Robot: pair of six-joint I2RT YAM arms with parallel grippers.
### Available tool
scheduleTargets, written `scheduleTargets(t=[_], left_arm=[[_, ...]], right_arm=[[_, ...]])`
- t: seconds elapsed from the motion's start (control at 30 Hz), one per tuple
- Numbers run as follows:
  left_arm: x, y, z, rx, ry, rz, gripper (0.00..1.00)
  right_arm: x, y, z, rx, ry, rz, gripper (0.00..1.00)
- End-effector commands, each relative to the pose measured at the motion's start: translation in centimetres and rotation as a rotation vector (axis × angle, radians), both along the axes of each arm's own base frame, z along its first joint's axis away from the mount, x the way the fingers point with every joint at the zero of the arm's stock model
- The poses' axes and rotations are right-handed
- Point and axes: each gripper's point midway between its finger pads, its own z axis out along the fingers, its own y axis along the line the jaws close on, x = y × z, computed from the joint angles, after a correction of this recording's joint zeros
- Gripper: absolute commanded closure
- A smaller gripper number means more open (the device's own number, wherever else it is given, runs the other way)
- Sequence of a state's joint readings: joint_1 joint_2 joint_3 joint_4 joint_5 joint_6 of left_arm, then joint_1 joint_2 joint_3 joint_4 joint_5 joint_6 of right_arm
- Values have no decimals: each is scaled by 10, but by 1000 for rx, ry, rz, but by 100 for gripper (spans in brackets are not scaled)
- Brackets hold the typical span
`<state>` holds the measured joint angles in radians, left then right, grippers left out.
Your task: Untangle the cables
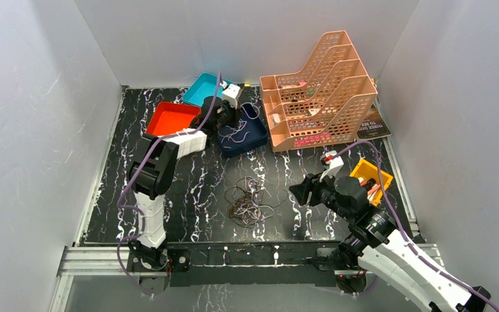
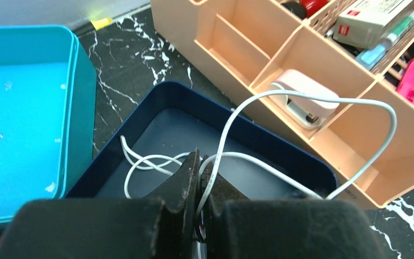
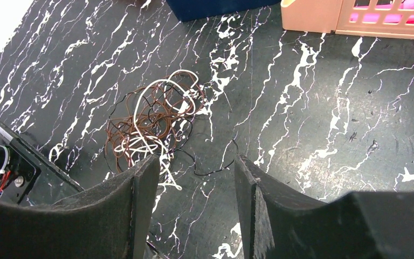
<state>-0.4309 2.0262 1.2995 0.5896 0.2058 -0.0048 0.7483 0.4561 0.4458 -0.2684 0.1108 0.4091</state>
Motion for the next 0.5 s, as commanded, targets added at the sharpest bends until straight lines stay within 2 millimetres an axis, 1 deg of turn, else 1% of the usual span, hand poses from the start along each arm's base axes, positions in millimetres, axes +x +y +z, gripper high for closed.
scheduleTargets(t=[0.0, 0.27, 0.47], left_arm=[[5, 4, 13, 27, -23, 5, 100], [1, 16, -13, 133, 17, 14, 100], [-5, 21, -27, 196, 51, 1, 100]], right_arm=[[5, 4, 30, 43, -69, 3, 38], [3, 8, 28, 51, -57, 22, 38], [3, 9, 26, 55, -51, 25, 38]])
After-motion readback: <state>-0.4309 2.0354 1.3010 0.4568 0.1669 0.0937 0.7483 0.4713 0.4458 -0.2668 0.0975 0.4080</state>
